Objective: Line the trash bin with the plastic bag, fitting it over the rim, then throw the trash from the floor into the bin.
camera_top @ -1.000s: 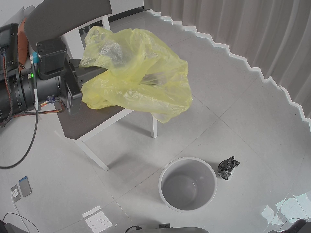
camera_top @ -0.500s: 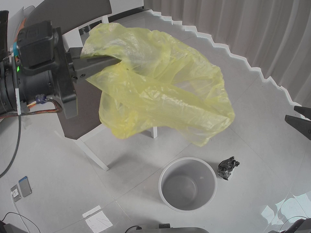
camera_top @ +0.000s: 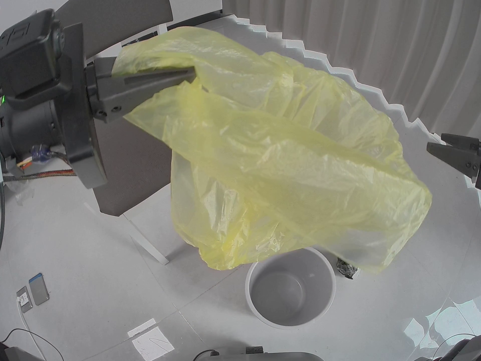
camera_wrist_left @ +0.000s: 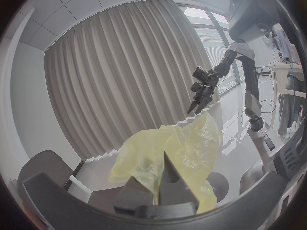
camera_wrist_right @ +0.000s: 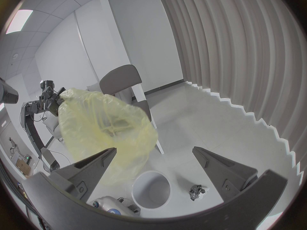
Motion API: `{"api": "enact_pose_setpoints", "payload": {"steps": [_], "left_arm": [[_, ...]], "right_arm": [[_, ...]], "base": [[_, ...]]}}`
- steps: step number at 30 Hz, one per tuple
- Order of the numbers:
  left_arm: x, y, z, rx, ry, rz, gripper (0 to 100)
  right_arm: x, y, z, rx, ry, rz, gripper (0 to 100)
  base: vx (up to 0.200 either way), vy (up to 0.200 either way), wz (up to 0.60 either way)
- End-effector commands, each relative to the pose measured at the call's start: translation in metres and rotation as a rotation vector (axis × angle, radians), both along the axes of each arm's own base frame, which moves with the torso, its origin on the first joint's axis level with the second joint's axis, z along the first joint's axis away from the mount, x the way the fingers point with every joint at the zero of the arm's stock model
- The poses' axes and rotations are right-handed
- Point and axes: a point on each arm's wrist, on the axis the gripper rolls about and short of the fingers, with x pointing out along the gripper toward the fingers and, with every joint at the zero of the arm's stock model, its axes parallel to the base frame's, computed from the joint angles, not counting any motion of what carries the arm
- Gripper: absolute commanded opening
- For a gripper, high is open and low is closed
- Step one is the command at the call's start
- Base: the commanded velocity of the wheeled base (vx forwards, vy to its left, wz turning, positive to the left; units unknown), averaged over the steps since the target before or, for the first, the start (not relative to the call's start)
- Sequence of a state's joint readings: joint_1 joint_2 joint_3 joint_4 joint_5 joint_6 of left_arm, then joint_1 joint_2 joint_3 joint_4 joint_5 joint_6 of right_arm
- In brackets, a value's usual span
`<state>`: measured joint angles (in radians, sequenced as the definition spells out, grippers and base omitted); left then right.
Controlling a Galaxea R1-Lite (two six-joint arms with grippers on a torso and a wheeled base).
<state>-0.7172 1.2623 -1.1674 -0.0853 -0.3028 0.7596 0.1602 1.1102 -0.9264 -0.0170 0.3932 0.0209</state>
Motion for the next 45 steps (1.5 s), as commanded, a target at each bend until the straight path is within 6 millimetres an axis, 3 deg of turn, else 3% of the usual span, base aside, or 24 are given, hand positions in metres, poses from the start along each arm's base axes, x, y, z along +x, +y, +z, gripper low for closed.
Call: {"api": "enact_pose_setpoints", "payload": {"steps": [1,13,20,24,27,34,40,45], "left_arm": [[-0.004,-0.002,0.001,0.0,-0.001,-0.022,0],[-0.003,-0.003,0.004,-0.008,-0.008,-0.02,0],[0.001,0.001,0.008,-0.017,-0.015,0.009,0],[-0.001,0.004,0.011,-0.026,-0.025,0.011,0],[-0.005,0.006,0.015,-0.036,-0.034,0.003,0],[-0.01,0.009,0.017,-0.025,-0.024,0.001,0],[-0.007,0.007,0.017,-0.025,-0.022,0.003,0],[-0.006,0.007,0.02,-0.031,-0.026,0.003,0]], "right_arm": [[0.021,0.004,0.004,-0.003,0.022,0.002,100],[0.02,0.023,-0.019,-0.017,0.103,0.141,100],[-0.012,0.019,-0.03,-0.029,0.089,0.176,100],[-0.016,0.017,-0.039,-0.057,0.092,0.181,100],[-0.008,0.019,-0.036,-0.061,0.088,0.178,100],[0.033,0.031,-0.029,-0.056,0.093,0.175,100],[0.055,0.04,-0.037,-0.065,0.114,0.188,100],[0.06,0.054,-0.049,-0.083,0.157,0.239,100]], "base": [[0.0,0.0,0.0],[0.0,0.0,0.0],[0.0,0.0,0.0],[0.0,0.0,0.0],[0.0,0.0,0.0],[0.0,0.0,0.0],[0.0,0.0,0.0],[0.0,0.0,0.0]]}}
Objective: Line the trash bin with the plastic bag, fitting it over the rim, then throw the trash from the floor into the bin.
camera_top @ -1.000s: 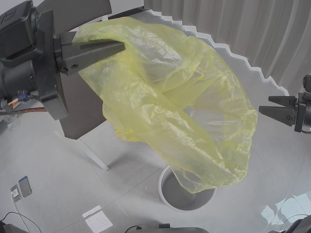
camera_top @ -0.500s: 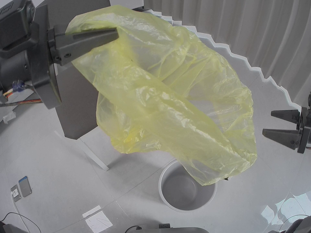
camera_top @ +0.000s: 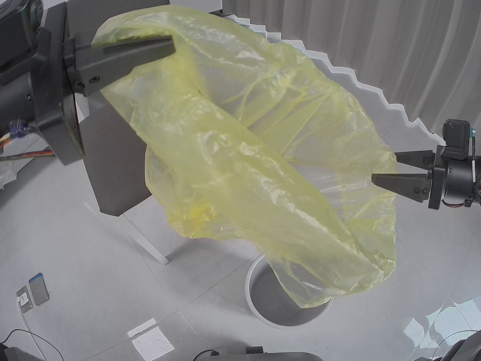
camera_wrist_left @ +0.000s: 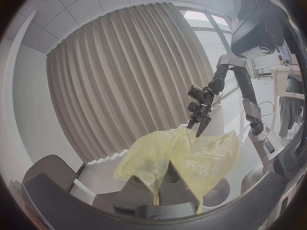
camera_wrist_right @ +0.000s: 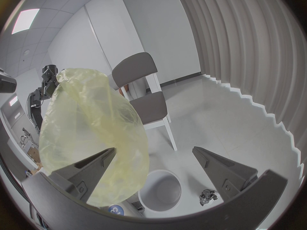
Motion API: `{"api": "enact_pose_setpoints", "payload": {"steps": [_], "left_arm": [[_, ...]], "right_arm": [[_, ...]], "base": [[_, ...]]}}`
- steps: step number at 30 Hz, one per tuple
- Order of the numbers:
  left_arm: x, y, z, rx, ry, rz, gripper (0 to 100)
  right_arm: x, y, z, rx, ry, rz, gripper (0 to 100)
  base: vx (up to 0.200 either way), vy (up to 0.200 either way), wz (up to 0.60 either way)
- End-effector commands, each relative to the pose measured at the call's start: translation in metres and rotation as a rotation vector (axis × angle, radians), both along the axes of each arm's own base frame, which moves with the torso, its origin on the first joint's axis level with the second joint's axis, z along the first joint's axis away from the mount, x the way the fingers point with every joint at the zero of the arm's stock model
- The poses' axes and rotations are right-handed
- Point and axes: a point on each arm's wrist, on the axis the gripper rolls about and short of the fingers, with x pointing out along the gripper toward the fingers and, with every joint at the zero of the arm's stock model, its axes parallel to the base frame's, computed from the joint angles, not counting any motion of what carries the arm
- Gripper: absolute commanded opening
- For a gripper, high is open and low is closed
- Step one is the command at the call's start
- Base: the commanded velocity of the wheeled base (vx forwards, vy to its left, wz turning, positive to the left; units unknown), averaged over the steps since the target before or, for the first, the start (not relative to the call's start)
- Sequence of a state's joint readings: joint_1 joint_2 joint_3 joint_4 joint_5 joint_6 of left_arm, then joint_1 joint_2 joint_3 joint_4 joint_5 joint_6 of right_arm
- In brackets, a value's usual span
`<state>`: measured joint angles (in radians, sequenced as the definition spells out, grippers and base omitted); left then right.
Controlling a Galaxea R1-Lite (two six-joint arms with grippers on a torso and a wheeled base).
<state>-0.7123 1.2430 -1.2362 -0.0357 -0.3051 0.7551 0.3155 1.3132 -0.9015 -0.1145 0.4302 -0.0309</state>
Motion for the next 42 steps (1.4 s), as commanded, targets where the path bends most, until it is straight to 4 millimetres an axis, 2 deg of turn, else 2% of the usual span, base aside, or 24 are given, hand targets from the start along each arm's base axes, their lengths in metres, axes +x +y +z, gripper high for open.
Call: {"api": "enact_pose_setpoints", "payload": {"steps": [1,6,17,18,28,32,33,35,37,39,40,41,42], "left_arm": [[0.003,-0.001,0.003,-0.003,-0.001,0.003,0],[0.006,-0.003,0.002,-0.002,0.003,0.006,0],[0.01,-0.007,-0.001,0.007,0.013,0.003,0],[0.01,-0.007,-0.001,0.007,0.013,0.003,0],[0.014,-0.01,-0.007,0.019,0.043,0.006,0],[0.013,-0.015,-0.014,-0.022,0.155,-0.018,0],[0.005,-0.023,-0.019,-0.055,0.251,-0.064,0],[0.0,-0.028,-0.024,-0.074,0.319,-0.086,0],[-0.001,-0.031,-0.033,-0.09,0.398,-0.067,0],[0.001,-0.031,-0.052,-0.084,0.466,-0.014,0],[0.001,-0.031,-0.052,-0.084,0.466,-0.014,0],[0.005,-0.029,-0.074,-0.071,0.501,0.036,0],[0.007,-0.028,-0.084,-0.065,0.508,0.058,0]], "right_arm": [[0.013,0.014,-0.015,-0.027,0.062,0.041,100],[0.014,0.021,-0.018,-0.034,0.074,0.066,100],[0.017,0.02,-0.023,-0.054,0.076,0.059,100],[0.017,0.02,-0.023,-0.057,0.075,0.059,0],[0.014,0.019,-0.029,-0.07,0.091,0.052,0],[0.006,0.015,-0.029,-0.078,0.081,0.054,0],[0.001,0.011,-0.029,-0.079,0.075,0.046,0],[-0.002,0.007,-0.029,-0.078,0.073,0.034,0],[-0.005,0.001,-0.031,-0.083,0.086,0.01,0],[-0.009,-0.006,-0.036,-0.105,0.12,-0.01,0],[-0.009,-0.006,-0.036,-0.105,0.12,-0.01,0],[-0.011,-0.013,-0.043,-0.152,0.162,-0.048,0],[-0.011,-0.016,-0.046,-0.182,0.177,-0.075,0]], "base": [[0.0,0.0,0.0],[0.0,0.0,0.0],[0.0,0.0,0.0],[0.0,0.0,0.0],[0.0,0.0,0.0],[0.0,0.0,0.0],[0.0,0.0,0.0],[0.0,0.0,0.0],[0.0,0.0,0.0],[0.0,0.0,0.0],[0.0,0.0,0.0],[0.0,0.0,0.0],[0.0,0.0,0.0]]}}
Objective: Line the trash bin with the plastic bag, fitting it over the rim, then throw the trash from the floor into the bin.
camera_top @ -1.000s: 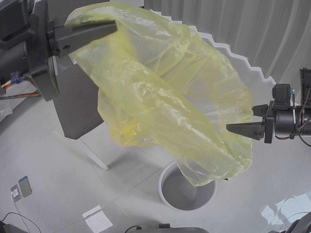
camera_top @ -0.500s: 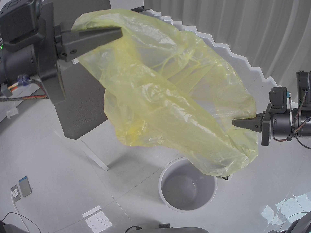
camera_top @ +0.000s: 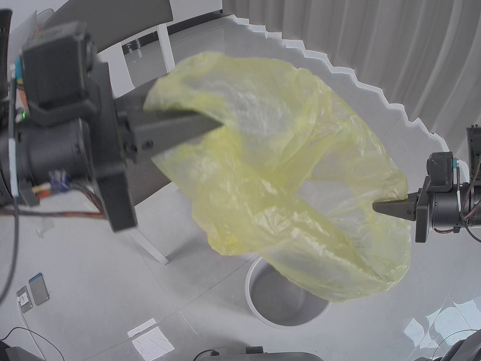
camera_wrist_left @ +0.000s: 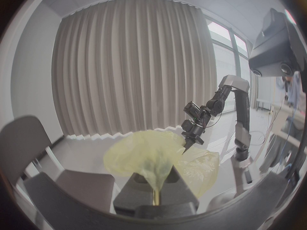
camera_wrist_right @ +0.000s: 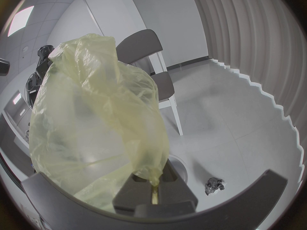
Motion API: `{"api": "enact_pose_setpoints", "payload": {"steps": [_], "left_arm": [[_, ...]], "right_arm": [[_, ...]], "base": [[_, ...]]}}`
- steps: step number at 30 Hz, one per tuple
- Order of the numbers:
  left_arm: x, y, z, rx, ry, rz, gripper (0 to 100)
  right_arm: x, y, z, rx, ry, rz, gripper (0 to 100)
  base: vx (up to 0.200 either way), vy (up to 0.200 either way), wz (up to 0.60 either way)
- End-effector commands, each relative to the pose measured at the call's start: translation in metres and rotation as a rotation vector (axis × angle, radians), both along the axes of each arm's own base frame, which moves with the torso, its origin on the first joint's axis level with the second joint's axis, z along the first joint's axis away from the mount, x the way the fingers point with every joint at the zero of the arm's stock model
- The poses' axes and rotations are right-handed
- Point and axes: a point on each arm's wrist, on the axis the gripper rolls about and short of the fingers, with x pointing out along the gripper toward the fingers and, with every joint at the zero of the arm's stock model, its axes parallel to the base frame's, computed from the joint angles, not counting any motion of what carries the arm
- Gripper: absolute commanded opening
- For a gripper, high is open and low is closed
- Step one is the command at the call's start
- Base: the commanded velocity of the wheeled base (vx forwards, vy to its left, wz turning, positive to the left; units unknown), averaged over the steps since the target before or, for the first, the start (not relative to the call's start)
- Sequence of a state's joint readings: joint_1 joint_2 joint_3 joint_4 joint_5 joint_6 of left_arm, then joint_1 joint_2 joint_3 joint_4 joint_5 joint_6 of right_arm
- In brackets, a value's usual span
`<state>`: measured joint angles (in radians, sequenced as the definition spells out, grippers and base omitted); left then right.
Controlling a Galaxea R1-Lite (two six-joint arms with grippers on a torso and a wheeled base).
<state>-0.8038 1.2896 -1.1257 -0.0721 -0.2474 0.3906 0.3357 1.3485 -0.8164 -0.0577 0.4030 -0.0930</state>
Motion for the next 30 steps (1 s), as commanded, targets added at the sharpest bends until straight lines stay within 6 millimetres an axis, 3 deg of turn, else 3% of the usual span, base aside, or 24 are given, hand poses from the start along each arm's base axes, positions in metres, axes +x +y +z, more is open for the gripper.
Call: {"api": "enact_pose_setpoints", "payload": {"steps": [1,5,11,17,19,22,23,30], "left_arm": [[0.003,0.0,-0.05,0.054,0.116,0.072,0],[0.018,0.008,-0.096,0.062,0.185,0.172,0],[0.024,0.01,-0.134,-0.007,0.38,0.277,0],[0.029,0.006,-0.177,-0.003,0.496,0.306,0],[0.034,0.002,-0.19,-0.006,0.498,0.308,0],[0.034,0.002,-0.19,-0.006,0.498,0.308,0],[0.043,-0.007,-0.209,-0.041,0.519,0.321,0],[0.042,-0.023,-0.243,0.029,0.584,0.325,0]], "right_arm": [[-0.012,-0.02,-0.01,-0.092,0.052,-0.099,0],[-0.015,-0.023,-0.028,-0.175,0.098,-0.177,0],[-0.017,-0.024,-0.042,-0.202,0.148,-0.176,0],[-0.007,-0.026,-0.064,-0.241,0.226,-0.185,0],[-0.004,-0.027,-0.069,-0.247,0.222,-0.186,0],[-0.004,-0.027,-0.069,-0.247,0.222,-0.186,0],[0.004,-0.024,-0.084,-0.249,0.229,-0.184,0],[0.012,-0.021,-0.103,-0.27,0.253,-0.167,0]], "base": [[0.0,0.0,0.0],[0.0,0.0,0.0],[0.0,0.0,0.0],[0.0,0.0,0.0],[0.0,0.0,0.0],[0.0,0.0,0.0],[0.0,0.0,0.0],[0.0,0.0,0.0]]}}
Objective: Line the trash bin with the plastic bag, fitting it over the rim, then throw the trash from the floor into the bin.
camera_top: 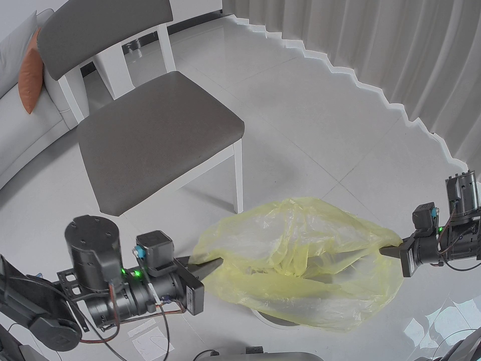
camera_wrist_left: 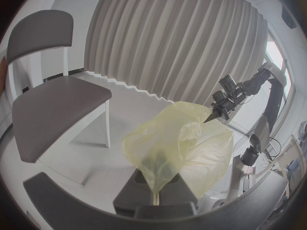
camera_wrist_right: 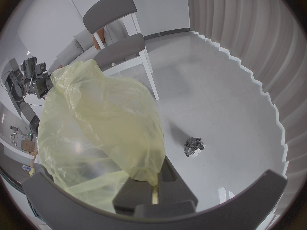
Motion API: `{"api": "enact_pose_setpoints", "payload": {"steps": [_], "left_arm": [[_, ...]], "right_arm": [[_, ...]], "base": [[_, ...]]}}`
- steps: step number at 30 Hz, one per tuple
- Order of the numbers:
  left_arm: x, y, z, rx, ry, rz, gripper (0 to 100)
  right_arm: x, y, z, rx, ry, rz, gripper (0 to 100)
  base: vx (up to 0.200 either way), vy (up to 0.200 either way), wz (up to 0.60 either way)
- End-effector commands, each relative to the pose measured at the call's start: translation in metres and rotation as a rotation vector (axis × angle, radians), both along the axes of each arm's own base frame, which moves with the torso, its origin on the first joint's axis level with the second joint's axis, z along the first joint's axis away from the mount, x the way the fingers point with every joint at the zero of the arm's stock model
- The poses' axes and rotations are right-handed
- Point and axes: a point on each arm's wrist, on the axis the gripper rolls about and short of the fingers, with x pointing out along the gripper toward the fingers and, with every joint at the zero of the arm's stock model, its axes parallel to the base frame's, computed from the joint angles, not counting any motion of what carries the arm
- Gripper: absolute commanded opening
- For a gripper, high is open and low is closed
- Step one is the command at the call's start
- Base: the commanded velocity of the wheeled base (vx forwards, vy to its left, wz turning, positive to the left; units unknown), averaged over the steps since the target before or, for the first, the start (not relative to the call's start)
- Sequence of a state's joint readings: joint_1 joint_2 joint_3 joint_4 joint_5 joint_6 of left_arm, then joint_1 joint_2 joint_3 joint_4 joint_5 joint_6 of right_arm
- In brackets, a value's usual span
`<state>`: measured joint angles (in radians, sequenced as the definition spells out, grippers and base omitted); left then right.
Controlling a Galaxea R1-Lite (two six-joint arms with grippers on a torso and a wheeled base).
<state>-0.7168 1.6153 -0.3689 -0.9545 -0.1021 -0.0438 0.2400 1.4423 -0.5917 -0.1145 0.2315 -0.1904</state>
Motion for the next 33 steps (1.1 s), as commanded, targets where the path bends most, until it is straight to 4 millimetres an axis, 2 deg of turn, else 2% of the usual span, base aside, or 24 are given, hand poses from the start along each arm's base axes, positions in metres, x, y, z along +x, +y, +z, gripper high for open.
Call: {"api": "enact_pose_setpoints", "payload": {"steps": [1,12,18,25,30,33], "left_arm": [[0.0,-0.015,-0.051,0.117,0.144,-0.017,0],[0.01,-0.023,-0.086,0.163,0.192,-0.01,0],[0.016,-0.029,-0.109,0.169,0.198,-0.009,0],[0.012,-0.027,-0.14,0.189,0.22,-0.012,0],[0.014,-0.026,-0.16,0.183,0.219,-0.002,0],[0.014,-0.024,-0.163,0.191,0.234,0.001,0]], "right_arm": [[0.008,0.003,-0.03,-0.031,0.096,0.011,0],[0.03,0.009,-0.056,-0.044,0.134,0.016,0],[0.046,0.012,-0.078,-0.063,0.16,0.023,0],[0.06,0.016,-0.107,-0.088,0.182,0.008,0],[0.07,0.018,-0.117,-0.09,0.196,0.007,0],[0.075,0.019,-0.121,-0.092,0.203,0.007,0]], "base": [[0.0,0.0,0.0],[0.0,0.0,0.0],[0.0,0.0,0.0],[0.0,0.0,0.0],[0.0,0.0,0.0],[0.0,0.0,0.0]]}}
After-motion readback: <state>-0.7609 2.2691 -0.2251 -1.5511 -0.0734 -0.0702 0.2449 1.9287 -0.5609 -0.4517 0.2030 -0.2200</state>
